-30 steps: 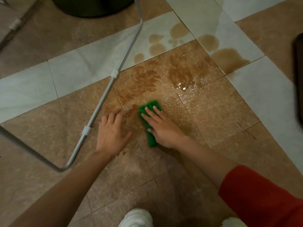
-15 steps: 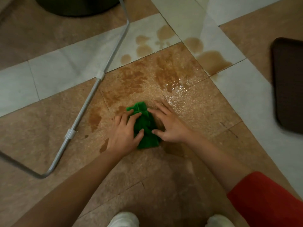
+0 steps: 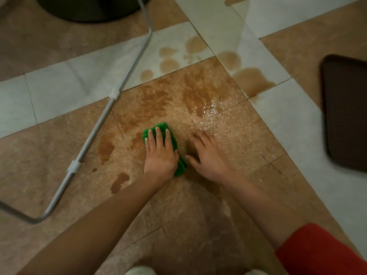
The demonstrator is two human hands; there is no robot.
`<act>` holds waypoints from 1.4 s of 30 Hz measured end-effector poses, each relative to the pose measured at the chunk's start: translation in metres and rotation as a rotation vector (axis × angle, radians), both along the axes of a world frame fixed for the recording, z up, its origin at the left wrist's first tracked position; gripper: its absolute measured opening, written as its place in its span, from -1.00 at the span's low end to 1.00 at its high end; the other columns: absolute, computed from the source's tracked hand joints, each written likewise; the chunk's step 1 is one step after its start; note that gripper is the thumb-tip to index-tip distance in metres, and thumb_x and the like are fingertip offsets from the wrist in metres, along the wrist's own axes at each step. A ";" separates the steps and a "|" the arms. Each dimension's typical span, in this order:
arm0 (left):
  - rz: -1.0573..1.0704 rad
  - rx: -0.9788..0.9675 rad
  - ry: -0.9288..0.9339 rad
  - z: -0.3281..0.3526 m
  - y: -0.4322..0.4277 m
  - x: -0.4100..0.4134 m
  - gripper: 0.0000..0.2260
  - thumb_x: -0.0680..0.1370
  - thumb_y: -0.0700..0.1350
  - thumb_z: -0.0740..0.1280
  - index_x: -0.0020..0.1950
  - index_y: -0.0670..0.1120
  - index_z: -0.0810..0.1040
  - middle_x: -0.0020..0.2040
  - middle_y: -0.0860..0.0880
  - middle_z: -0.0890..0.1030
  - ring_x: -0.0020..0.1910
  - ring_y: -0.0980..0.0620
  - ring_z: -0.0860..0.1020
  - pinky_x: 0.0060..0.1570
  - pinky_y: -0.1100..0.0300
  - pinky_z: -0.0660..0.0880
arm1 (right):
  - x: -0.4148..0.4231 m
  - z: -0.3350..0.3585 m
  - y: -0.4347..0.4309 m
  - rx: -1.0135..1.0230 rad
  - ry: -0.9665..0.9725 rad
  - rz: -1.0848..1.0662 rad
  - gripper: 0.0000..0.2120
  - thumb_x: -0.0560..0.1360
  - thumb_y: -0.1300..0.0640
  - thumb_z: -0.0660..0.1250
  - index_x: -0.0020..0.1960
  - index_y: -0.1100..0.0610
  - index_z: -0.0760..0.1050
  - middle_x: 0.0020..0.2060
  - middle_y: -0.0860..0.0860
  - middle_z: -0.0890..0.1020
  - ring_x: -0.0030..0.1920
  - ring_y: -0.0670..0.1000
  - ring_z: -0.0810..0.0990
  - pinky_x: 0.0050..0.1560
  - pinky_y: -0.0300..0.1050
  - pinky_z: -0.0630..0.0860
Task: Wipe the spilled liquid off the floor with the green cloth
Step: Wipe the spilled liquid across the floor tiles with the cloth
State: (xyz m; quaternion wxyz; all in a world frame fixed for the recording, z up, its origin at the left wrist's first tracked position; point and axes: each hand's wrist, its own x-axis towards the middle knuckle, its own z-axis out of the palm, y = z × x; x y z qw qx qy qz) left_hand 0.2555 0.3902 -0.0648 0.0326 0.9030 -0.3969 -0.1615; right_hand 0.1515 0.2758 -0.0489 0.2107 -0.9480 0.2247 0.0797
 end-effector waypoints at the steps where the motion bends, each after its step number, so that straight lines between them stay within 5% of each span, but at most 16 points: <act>1: -0.020 -0.009 -0.006 -0.001 0.001 -0.001 -0.47 0.63 0.00 -0.01 0.51 -0.19 -0.11 0.51 -0.28 -0.10 0.48 -0.29 -0.16 0.42 -0.09 -0.21 | -0.001 0.002 0.000 0.014 -0.040 -0.039 -0.44 0.56 -0.11 0.16 0.49 0.07 0.17 0.49 0.08 0.16 0.49 0.09 0.05 0.48 0.02 -0.02; 4: -0.209 -0.034 -0.046 -0.008 0.021 -0.002 -0.50 0.59 -0.05 0.14 0.48 -0.20 0.13 0.47 -0.30 0.15 0.45 -0.34 0.08 0.38 -0.12 -0.07 | 0.002 0.008 -0.003 0.075 -0.149 -0.170 -0.50 0.55 -0.12 0.17 0.42 0.09 0.29 0.37 0.04 0.32 0.37 0.03 0.24 0.36 0.02 0.30; 7: -0.377 0.032 -0.137 -0.011 0.038 0.010 -0.51 0.52 0.00 0.07 0.42 -0.15 0.31 0.39 -0.24 0.35 0.38 -0.30 0.29 0.32 -0.14 0.08 | 0.002 0.006 -0.001 0.085 -0.144 -0.180 -0.50 0.55 -0.12 0.17 0.40 0.09 0.31 0.35 0.02 0.34 0.35 0.01 0.25 0.34 0.00 0.31; 13: -0.144 0.006 -0.054 -0.004 0.008 0.019 -0.47 0.61 0.01 0.02 0.53 -0.09 -0.07 0.54 -0.15 -0.09 0.49 -0.21 -0.17 0.42 -0.03 -0.24 | 0.001 -0.004 0.004 -0.009 -0.063 -0.061 -0.48 0.54 -0.12 0.18 0.43 0.09 0.27 0.39 0.05 0.33 0.36 0.11 0.27 0.36 0.03 0.26; 19: -0.283 -0.049 -0.084 -0.014 0.037 0.017 -0.50 0.55 0.04 0.00 0.44 -0.12 0.29 0.43 -0.16 0.32 0.44 -0.28 0.15 0.38 -0.11 -0.03 | -0.002 -0.007 0.003 -0.023 -0.011 -0.041 -0.49 0.56 -0.11 0.15 0.44 0.06 0.24 0.41 0.06 0.32 0.42 0.13 0.21 0.43 0.05 0.13; 25: -0.020 -0.004 -0.047 -0.004 -0.004 0.027 -0.47 0.62 0.00 0.04 0.52 -0.05 -0.10 0.54 -0.06 -0.06 0.49 -0.17 -0.20 0.45 -0.03 -0.19 | 0.000 -0.006 0.002 -0.021 -0.035 -0.058 -0.50 0.55 -0.09 0.18 0.43 0.09 0.26 0.38 0.08 0.35 0.38 0.14 0.27 0.41 0.08 0.19; 32: -0.243 -0.046 -0.114 -0.014 0.037 0.025 -0.52 0.56 0.06 -0.01 0.43 -0.10 0.29 0.41 -0.11 0.37 0.43 -0.23 0.21 0.36 -0.07 0.11 | 0.004 -0.005 0.000 -0.041 -0.031 -0.062 -0.51 0.55 -0.10 0.16 0.42 0.09 0.27 0.38 0.06 0.35 0.38 0.12 0.27 0.41 0.05 0.19; 38: -0.014 -0.001 -0.058 -0.006 0.004 0.037 -0.49 0.62 -0.03 0.01 0.52 -0.10 -0.08 0.53 -0.05 0.00 0.50 -0.12 -0.14 0.48 -0.01 -0.15 | 0.006 -0.004 0.006 -0.073 0.003 0.032 -0.49 0.55 -0.12 0.17 0.43 0.05 0.25 0.41 0.04 0.30 0.43 0.09 0.21 0.46 0.08 0.11; 42: -0.225 0.025 -0.019 -0.013 0.025 0.034 -0.49 0.57 0.01 -0.02 0.49 -0.15 0.14 0.47 -0.12 0.24 0.48 -0.21 0.09 0.43 -0.13 0.12 | 0.008 -0.007 0.006 -0.069 0.022 0.022 -0.55 0.55 -0.13 0.13 0.37 0.06 0.33 0.38 0.03 0.34 0.42 0.07 0.24 0.46 0.11 0.10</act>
